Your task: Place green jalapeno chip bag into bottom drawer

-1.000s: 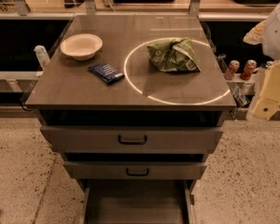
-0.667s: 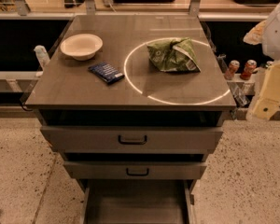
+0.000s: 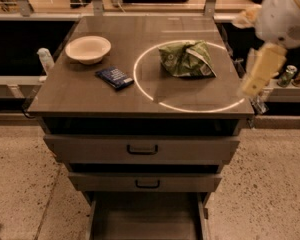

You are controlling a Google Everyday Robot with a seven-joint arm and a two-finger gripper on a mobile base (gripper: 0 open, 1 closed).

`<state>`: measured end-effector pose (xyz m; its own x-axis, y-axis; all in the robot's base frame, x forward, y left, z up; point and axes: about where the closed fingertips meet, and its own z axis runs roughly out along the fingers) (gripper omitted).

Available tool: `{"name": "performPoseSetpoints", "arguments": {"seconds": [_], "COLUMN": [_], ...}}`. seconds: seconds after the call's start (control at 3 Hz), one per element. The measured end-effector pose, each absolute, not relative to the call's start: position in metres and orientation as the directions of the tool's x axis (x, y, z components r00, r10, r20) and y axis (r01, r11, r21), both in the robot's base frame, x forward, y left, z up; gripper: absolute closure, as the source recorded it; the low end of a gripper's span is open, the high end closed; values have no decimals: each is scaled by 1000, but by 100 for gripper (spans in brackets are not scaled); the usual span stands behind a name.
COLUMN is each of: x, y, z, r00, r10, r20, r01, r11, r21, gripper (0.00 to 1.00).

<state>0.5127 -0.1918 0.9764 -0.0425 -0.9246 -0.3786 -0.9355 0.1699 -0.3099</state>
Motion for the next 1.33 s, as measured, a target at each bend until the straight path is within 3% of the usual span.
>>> {"name": "performPoseSetpoints", "arguments": {"seconds": [0.33, 0.67, 1.33], "x": [597, 617, 652], "y": [-170, -168, -182], "z": [982, 1006, 967], "r00": [48, 75, 3], "r10": [-896, -884, -849], "r20": [-441, -461, -528], "r01": [-917, -891, -889], "r11": [136, 148, 239], "r21": [-376, -428, -390], "gripper": [0, 0, 0]}}
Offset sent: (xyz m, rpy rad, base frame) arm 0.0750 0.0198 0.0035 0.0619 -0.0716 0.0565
